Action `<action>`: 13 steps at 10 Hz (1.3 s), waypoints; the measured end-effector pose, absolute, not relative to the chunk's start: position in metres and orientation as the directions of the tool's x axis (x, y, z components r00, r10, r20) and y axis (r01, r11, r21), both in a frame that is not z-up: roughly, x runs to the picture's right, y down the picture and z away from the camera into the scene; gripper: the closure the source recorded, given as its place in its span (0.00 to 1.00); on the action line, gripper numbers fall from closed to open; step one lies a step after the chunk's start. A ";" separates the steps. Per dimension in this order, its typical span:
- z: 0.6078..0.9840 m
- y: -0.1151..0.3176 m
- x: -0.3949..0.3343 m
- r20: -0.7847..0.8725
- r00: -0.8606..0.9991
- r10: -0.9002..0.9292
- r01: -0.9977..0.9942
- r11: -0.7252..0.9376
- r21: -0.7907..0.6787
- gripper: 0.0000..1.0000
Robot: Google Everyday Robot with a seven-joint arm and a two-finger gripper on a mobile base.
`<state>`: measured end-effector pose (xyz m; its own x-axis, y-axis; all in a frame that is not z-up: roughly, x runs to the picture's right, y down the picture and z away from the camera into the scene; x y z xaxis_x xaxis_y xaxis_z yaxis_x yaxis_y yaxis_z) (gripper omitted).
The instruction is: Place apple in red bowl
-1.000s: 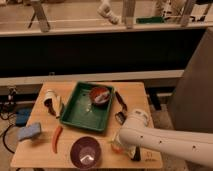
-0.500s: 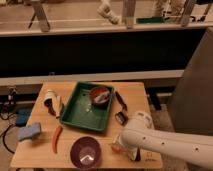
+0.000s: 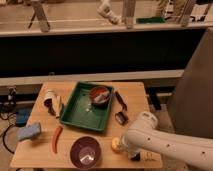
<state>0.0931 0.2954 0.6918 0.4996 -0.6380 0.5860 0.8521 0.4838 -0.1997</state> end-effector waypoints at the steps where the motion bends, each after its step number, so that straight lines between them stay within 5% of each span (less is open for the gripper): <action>1: 0.689 0.282 0.098 0.578 0.503 -0.643 0.850 0.491 -0.194 0.44; 3: 0.680 0.264 0.108 0.573 0.506 -0.645 0.849 0.491 -0.196 0.41; 6: 0.677 0.262 0.093 0.581 0.496 -0.645 0.854 0.482 -0.194 0.20; 13: 0.721 0.296 0.040 0.624 0.450 -0.639 0.881 0.430 -0.195 0.20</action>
